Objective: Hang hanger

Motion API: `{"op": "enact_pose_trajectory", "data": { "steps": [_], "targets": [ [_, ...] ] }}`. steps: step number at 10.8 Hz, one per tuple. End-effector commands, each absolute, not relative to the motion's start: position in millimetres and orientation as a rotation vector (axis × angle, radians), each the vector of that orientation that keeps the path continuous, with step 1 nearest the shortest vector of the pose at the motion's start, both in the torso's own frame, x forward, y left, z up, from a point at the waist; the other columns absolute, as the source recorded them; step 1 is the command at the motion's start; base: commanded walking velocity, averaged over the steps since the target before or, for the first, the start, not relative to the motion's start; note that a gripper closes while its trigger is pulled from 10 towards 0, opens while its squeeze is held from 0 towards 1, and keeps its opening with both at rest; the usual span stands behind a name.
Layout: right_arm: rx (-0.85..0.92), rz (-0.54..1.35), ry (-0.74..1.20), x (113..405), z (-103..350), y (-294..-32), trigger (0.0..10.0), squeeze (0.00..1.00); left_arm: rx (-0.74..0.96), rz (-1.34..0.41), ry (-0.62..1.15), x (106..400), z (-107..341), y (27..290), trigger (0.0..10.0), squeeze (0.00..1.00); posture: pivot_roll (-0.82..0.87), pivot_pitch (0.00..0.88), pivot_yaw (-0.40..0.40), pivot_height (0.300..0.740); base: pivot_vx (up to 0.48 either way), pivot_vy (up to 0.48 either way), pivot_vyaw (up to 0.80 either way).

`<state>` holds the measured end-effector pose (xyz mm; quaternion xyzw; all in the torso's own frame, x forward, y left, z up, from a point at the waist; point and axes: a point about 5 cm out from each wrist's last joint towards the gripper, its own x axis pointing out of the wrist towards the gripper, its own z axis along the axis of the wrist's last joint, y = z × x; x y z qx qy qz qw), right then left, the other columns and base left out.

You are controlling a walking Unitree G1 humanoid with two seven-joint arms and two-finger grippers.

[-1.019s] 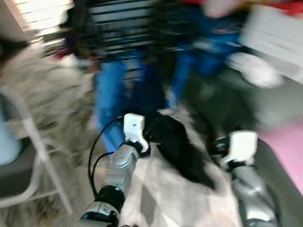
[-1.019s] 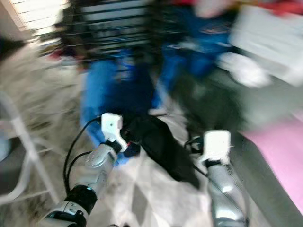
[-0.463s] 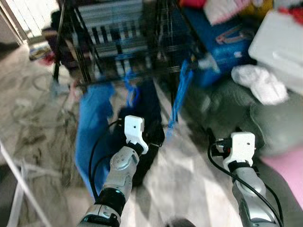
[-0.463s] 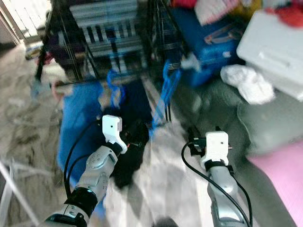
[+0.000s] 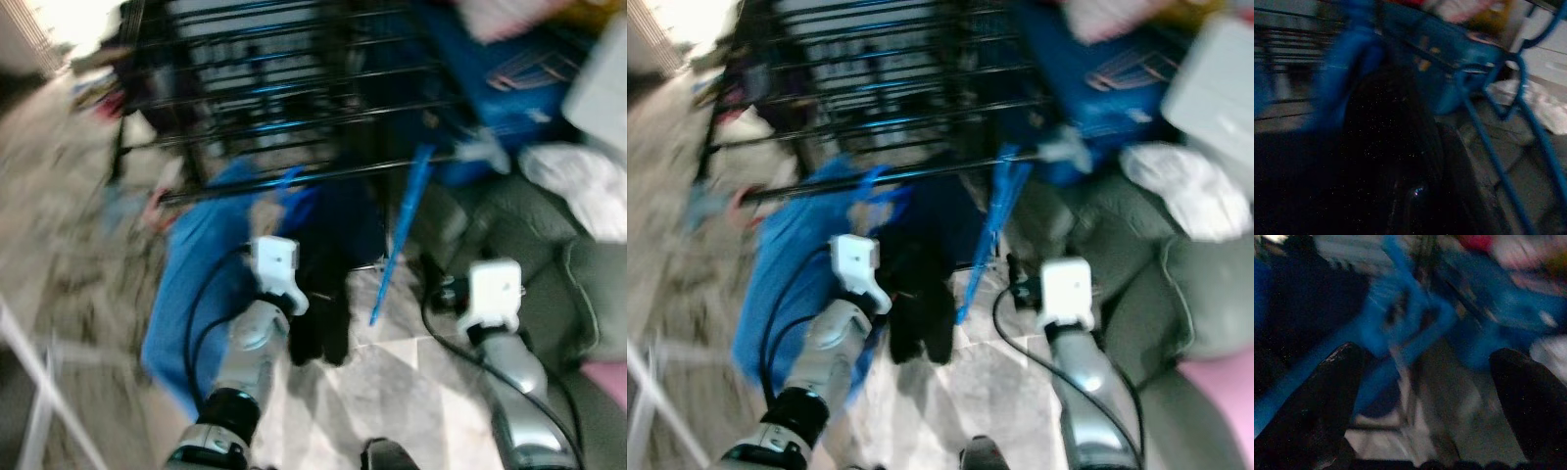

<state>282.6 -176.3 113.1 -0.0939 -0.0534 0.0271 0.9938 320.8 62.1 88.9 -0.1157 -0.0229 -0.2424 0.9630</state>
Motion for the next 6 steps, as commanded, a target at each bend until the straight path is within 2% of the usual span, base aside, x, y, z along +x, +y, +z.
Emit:
{"op": "enact_pose_trajectory", "data": {
  "steps": [1, 4, 6],
  "targets": [
    [-0.197, 0.098, -0.118, 281, 115, -164, 10.0, 0.00, -0.216, -0.467, -0.059, 321, 90, 73, 10.0, 0.00, -0.25, 0.134, 0.063, 0.740, 0.000, 0.000, 0.00],
    [-0.172, 0.124, -0.136, 283, 123, -154, 10.0, 0.00, -0.210, -0.463, -0.054, 320, 89, 75, 10.0, 0.00, -0.24, 0.138, 0.064, 0.740, 0.000, 0.000, 0.00],
    [-0.141, 0.122, -0.080, 291, 116, -150, 10.0, 0.00, -0.205, -0.474, -0.046, 319, 87, 74, 10.0, 0.00, -0.24, 0.142, 0.070, 0.740, 0.000, 0.000, 0.00]
  ]
}}
